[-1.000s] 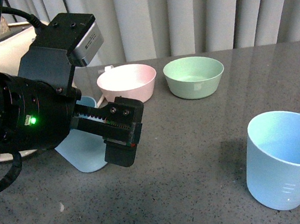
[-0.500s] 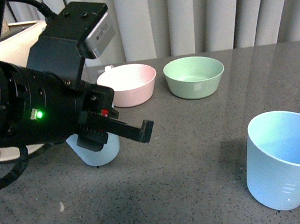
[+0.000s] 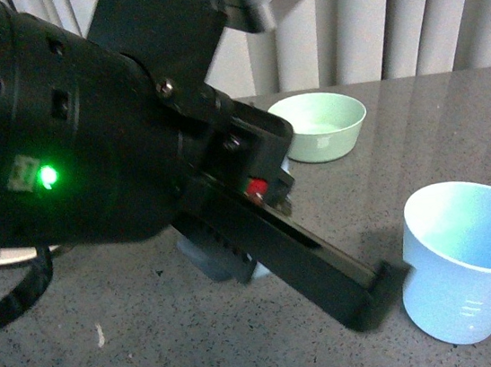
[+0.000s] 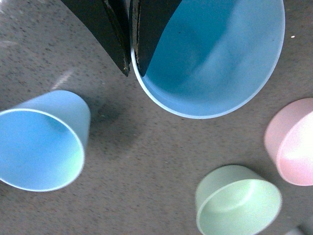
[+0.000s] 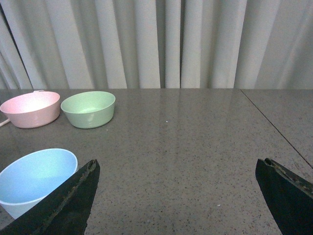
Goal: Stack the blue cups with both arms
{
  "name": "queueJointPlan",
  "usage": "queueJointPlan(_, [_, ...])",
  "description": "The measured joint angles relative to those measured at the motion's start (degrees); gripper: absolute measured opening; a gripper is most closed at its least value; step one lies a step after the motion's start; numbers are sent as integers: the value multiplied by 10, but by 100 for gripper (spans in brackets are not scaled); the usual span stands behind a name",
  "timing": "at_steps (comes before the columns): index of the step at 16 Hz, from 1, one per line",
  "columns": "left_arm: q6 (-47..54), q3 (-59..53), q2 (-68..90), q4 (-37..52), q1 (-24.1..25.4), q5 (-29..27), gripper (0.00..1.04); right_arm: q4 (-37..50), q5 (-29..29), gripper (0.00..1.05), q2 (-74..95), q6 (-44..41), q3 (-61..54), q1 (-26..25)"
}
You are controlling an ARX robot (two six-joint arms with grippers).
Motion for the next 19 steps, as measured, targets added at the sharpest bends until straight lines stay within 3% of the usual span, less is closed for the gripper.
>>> queueJointPlan(6, [27, -6, 21, -23, -39, 23, 2, 0, 0, 98, 0, 0, 0, 0])
queueJointPlan(18, [60, 13, 69, -26, -50, 27, 2, 0, 0, 98, 0, 0, 0, 0])
queueJointPlan(19, [62, 13, 70, -24, -51, 32, 20, 0, 0, 98, 0, 0, 0, 0])
